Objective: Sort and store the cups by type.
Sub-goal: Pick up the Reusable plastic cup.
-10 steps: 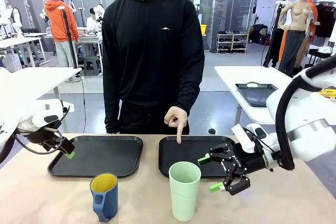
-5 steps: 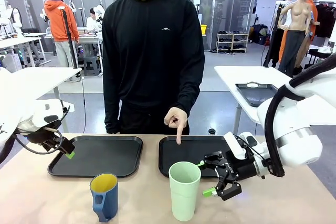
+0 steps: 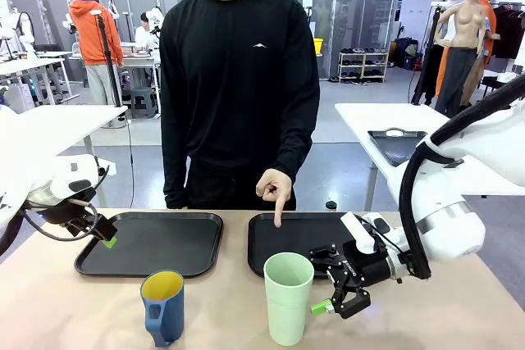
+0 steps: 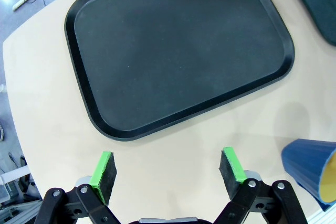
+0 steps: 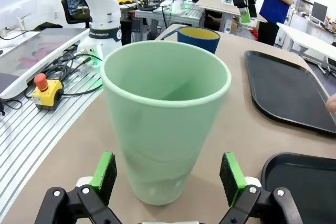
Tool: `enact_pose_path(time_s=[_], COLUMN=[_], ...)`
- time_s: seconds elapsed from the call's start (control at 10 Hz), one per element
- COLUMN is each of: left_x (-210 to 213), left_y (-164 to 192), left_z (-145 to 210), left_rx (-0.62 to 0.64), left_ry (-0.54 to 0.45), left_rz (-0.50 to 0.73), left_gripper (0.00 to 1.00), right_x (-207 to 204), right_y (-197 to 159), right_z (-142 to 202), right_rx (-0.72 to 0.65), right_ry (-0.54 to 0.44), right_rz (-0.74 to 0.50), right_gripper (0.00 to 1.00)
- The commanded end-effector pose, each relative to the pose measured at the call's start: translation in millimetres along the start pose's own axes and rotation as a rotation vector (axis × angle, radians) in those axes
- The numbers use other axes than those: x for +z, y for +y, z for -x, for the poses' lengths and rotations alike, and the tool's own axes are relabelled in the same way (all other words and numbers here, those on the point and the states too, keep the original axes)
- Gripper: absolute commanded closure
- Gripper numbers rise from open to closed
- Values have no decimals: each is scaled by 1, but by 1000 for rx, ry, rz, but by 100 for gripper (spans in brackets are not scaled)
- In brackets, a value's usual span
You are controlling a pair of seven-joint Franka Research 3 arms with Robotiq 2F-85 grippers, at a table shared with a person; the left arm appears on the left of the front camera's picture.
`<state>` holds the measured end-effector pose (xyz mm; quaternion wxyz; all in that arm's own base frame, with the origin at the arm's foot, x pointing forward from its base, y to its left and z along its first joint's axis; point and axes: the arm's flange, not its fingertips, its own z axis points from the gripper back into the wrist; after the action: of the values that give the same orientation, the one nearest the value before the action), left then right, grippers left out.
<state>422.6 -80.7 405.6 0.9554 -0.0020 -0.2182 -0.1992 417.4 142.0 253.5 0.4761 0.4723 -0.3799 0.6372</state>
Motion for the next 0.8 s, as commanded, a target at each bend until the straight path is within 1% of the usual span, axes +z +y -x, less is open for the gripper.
enact_pose_path(time_s=[0.0,0.2,0.7], left_x=[1,1,1], left_y=[1,1,1], left_z=[0,0,0], left_rx=[2,2,2], left_ry=[4,4,4], left_rz=[3,3,3], left_gripper=[0,0,0], right_x=[-7,-18,-39], right_y=[1,-3,-7], right_z=[19,20,19], right_rx=[48,58,52], right_ry=[-51,-71,-81], right_rz=[-23,-45,-98], right_gripper=[0,0,0])
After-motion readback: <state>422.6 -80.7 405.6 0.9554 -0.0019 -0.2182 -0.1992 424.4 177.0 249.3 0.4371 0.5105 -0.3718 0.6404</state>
